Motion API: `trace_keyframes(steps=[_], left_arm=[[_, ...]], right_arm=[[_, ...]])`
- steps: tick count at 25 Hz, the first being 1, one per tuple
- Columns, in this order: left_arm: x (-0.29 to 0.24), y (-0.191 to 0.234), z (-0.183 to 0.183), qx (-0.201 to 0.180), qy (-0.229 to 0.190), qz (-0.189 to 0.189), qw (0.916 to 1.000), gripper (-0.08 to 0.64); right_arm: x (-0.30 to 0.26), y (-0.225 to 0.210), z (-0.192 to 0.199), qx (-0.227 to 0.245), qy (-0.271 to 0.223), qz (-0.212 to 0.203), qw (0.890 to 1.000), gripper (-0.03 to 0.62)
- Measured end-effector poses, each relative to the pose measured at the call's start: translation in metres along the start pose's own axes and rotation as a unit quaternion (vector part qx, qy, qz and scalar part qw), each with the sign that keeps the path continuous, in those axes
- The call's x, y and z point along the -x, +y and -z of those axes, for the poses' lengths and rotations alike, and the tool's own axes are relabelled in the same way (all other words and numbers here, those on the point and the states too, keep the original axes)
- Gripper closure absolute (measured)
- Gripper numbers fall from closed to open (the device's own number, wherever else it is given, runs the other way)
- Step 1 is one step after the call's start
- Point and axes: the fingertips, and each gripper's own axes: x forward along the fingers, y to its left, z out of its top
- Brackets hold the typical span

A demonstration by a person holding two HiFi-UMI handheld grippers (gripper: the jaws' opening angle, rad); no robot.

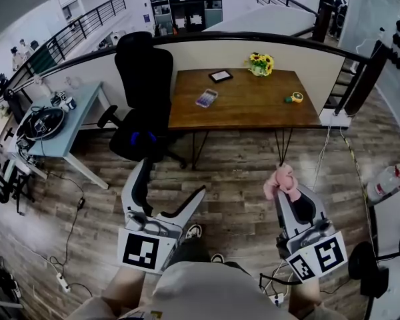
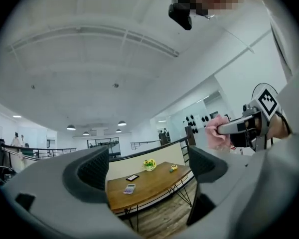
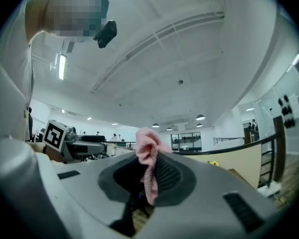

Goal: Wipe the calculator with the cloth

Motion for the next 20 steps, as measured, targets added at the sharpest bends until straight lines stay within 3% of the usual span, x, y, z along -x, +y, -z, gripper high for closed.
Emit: trace_keyframes(steps=[13,20], left_arm=[[-0.044,0.013,0.010,0.006,-0.005,0.016,0.9998,0.083],[-0.079,0.049,0.032,0.008,-0.010,0.009,0.9999,0.083]], right_arm=[[-0.017,-0.024,0.009,0.008,0.020,0.018,1.000,0.537],[-0.067,-0.039,0.029,0.010,0.036,0.016,0.999,0.537]])
